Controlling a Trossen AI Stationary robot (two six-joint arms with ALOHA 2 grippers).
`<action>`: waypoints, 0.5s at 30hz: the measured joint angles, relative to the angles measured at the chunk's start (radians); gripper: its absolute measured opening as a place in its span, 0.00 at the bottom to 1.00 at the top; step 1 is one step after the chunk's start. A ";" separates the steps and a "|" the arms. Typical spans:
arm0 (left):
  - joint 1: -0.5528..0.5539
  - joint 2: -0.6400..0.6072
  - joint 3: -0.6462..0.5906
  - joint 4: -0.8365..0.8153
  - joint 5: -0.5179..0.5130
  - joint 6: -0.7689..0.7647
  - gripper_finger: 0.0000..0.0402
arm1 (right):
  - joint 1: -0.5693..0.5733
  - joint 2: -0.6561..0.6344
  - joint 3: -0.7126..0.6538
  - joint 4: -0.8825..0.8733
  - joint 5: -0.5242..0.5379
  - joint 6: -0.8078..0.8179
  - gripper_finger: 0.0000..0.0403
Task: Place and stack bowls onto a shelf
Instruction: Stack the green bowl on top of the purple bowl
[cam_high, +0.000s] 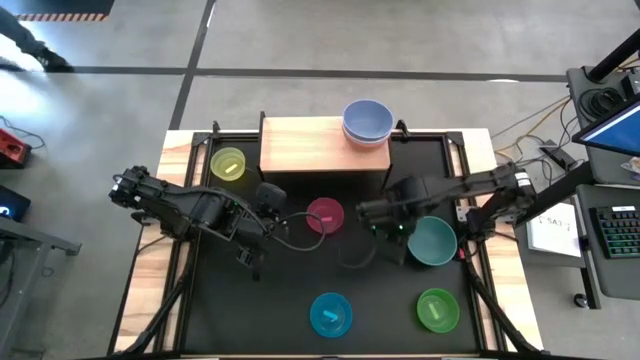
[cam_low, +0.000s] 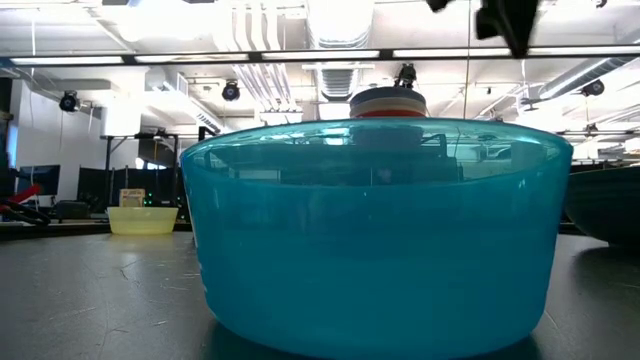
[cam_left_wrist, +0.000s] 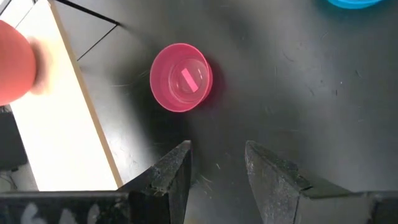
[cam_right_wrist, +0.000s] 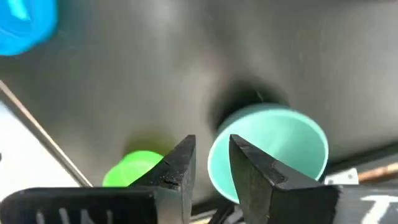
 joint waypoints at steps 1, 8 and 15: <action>0.000 0.000 0.000 -0.001 0.000 0.000 0.33 | 0.012 -0.004 -0.025 0.000 0.002 0.017 0.23; 0.000 0.000 0.000 -0.003 0.000 0.000 0.33 | 0.085 -0.016 -0.199 0.012 0.054 0.135 0.34; 0.000 0.000 0.000 -0.003 0.000 0.003 0.33 | 0.107 -0.016 -0.319 0.082 0.054 0.276 0.36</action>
